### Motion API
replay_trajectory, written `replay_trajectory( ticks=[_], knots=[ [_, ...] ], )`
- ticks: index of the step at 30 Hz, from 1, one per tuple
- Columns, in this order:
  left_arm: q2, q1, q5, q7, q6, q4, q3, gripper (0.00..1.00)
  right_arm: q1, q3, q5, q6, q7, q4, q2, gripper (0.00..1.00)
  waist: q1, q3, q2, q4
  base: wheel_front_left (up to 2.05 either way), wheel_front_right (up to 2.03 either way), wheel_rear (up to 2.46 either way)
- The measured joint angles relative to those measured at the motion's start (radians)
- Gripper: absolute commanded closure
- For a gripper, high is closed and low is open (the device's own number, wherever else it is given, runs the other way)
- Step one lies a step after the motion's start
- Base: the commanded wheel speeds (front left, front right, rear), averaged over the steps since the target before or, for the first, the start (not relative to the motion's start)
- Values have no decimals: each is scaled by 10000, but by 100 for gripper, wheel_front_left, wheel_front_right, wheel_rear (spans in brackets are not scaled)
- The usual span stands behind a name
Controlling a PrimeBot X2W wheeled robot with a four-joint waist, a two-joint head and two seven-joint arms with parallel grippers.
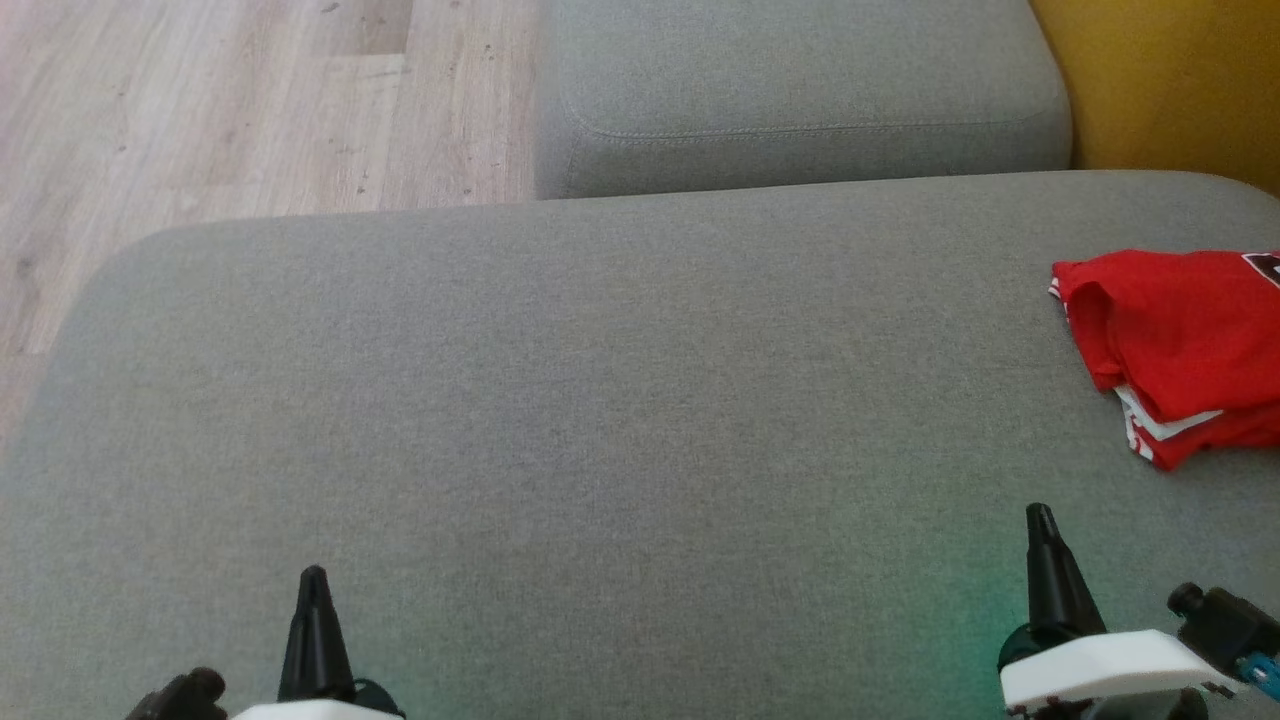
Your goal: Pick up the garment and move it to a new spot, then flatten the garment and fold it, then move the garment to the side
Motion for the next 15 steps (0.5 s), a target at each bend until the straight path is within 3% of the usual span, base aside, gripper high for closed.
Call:
replay_trajectory(
  ticks=[15],
  knots=[
    [10,-373,-1657,389,-265,213,259,100,-279,-226,1758,0,349,61,-31,100,0,56,0,-47,0,0,0]
  ],
)
